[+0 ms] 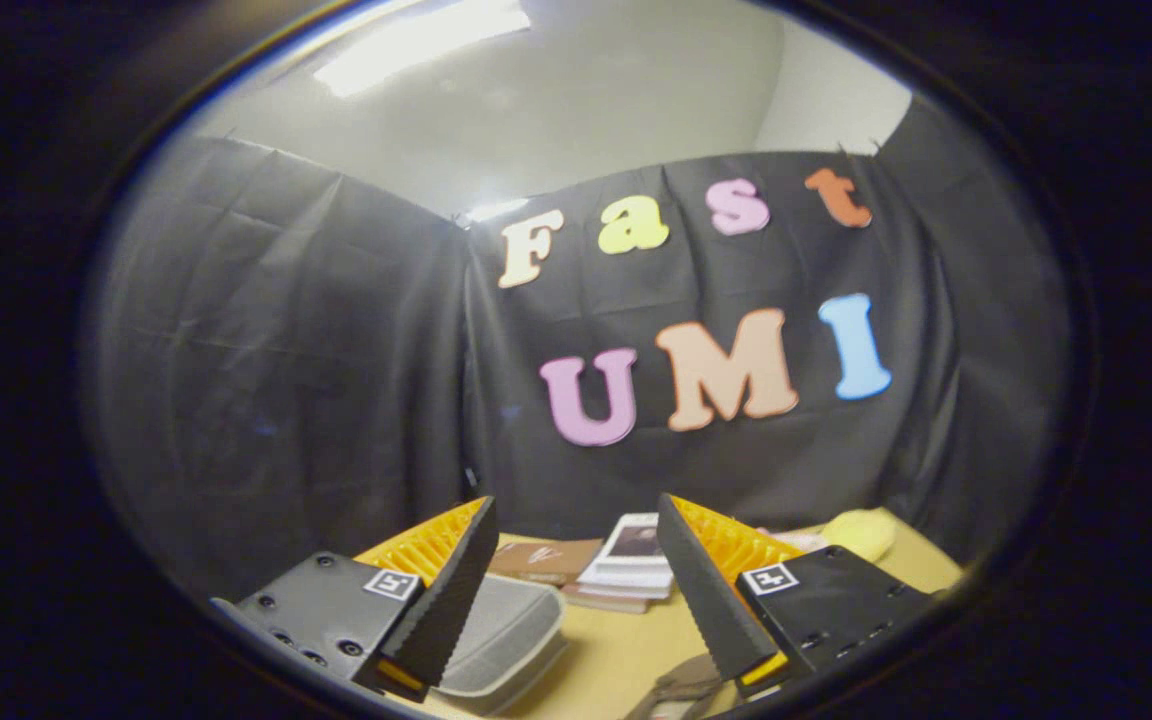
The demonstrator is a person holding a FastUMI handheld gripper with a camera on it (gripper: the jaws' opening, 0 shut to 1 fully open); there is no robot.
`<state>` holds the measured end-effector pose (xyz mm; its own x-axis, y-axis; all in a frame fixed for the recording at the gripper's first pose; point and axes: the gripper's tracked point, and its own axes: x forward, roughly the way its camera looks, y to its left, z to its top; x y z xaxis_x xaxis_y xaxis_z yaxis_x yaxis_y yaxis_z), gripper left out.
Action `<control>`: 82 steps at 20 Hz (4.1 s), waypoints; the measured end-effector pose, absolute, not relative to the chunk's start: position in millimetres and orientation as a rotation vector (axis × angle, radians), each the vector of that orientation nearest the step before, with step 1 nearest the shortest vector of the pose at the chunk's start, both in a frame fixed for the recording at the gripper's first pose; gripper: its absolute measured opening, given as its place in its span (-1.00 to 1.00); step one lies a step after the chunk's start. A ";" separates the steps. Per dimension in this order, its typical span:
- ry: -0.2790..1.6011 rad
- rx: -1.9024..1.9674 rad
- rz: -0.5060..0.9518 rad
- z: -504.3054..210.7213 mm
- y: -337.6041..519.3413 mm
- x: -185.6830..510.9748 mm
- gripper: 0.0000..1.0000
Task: Open the storage box then place both shoes into the box .Put the left shoe in first, then the right shoe, with the right side of both shoes facing outward in a uniform manner.
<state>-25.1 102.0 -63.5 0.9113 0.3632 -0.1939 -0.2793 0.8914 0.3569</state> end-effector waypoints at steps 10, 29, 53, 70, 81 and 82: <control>0.751 0.973 0.413 -183.3 148.1 -59.5 1.00; 1.138 1.589 0.467 -267.4 206.2 -94.6 -0.28; 1.102 1.085 0.812 -77.6 359.2 -49.2 -0.94; 0.903 0.645 0.952 -88.4 427.4 -68.5 0.99; 0.634 0.290 0.632 -119.2 241.7 -16.7 1.00; 0.625 0.265 0.602 -124.2 224.9 -13.4 1.00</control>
<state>-13.4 224.9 -124.2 0.6486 0.6002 -0.4681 -0.4454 0.7980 0.4060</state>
